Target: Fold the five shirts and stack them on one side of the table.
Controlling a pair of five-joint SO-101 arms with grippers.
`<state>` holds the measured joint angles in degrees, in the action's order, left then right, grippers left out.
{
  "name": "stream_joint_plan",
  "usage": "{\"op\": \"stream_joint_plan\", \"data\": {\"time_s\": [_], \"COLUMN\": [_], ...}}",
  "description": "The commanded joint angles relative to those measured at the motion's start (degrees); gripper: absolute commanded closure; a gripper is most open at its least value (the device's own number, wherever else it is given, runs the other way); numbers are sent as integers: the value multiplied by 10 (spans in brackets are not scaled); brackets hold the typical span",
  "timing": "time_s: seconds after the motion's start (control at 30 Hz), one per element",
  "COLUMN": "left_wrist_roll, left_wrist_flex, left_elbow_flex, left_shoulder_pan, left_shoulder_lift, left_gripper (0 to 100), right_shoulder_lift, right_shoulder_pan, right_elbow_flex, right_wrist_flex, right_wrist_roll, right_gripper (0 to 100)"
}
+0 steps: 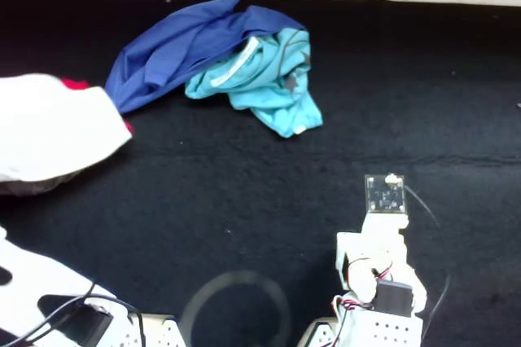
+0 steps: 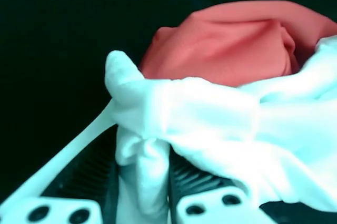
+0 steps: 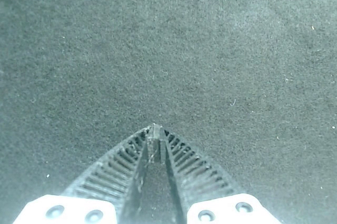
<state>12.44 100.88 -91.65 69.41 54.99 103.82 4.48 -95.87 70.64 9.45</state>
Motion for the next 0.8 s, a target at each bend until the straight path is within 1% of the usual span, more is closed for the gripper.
{"op": "stream_joint_plan", "data": {"time_s": [0.0, 0.13, 0.23, 0.3, 0.43, 0.57, 0.6, 0.7, 0.77], "left_wrist_roll": [54, 124, 148, 150, 152, 193, 195, 195, 196], "left_wrist_flex": [4, 4, 5, 5, 5, -2, -14, -105, -151], "left_elbow_flex": [17, 89, 165, 239, 465, 710, 763, 900, 978], "left_shoulder_pan": [30, 44, 44, 42, 15, -29, -37, -50, -49], "left_shoulder_lift": [-14, -15, -50, -101, -252, -416, -451, -535, -578], "left_gripper": [992, 992, 992, 992, 992, 992, 992, 992, 992], "right_shoulder_lift": [6, 6, 6, 6, 6, 6, 6, 6, 6], "right_shoulder_pan": [6, 6, 6, 6, 6, 6, 6, 6, 6], "right_elbow_flex": [-71, -71, -71, -71, -71, -71, -71, -71, -71], "right_wrist_flex": [5, 5, 5, 5, 5, 5, 5, 5, 5], "right_wrist_roll": [-3, -3, -3, -3, -3, -3, -3, -3, -3], "right_gripper": [992, 992, 992, 992, 992, 992, 992, 992, 992]}}
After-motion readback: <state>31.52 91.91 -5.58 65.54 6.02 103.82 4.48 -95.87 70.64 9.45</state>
